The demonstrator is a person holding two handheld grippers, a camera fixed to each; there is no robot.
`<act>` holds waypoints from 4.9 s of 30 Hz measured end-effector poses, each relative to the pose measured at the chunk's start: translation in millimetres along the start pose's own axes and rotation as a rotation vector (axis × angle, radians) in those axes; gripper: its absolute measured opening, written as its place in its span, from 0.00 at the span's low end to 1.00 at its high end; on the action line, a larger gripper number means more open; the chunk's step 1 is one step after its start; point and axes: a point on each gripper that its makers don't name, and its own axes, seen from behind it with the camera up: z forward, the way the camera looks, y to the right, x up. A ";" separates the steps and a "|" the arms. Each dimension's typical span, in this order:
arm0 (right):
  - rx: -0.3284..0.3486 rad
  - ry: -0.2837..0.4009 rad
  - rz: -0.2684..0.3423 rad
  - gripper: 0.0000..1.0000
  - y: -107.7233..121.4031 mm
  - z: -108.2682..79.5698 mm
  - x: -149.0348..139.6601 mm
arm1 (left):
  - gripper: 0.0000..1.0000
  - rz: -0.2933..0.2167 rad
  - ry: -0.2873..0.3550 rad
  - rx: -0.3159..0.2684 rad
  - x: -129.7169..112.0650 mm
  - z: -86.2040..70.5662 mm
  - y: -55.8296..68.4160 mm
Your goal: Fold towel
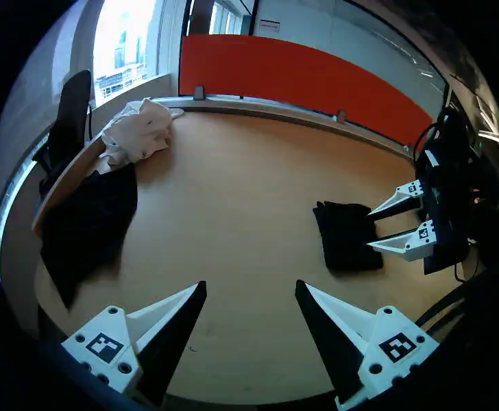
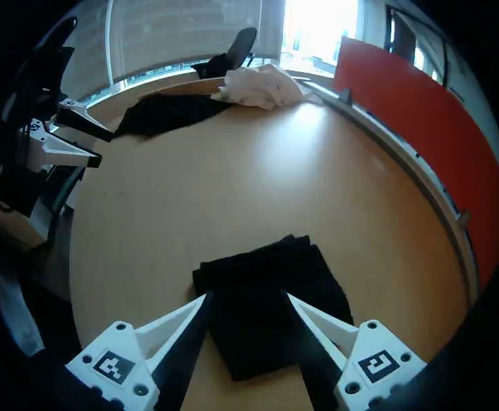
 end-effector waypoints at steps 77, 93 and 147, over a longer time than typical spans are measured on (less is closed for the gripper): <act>-0.049 -0.157 0.190 0.32 -13.3 -4.7 -115.1 | 0.96 0.004 0.000 -0.019 -0.7 2.3 9.7; -0.055 -0.146 0.201 0.07 -13.1 -4.9 -113.6 | 0.96 0.007 -0.001 -0.023 1.0 3.7 11.4; -0.210 0.226 0.000 0.06 60.3 -90.9 116.1 | 0.96 0.013 0.060 -0.036 18.5 -4.0 15.2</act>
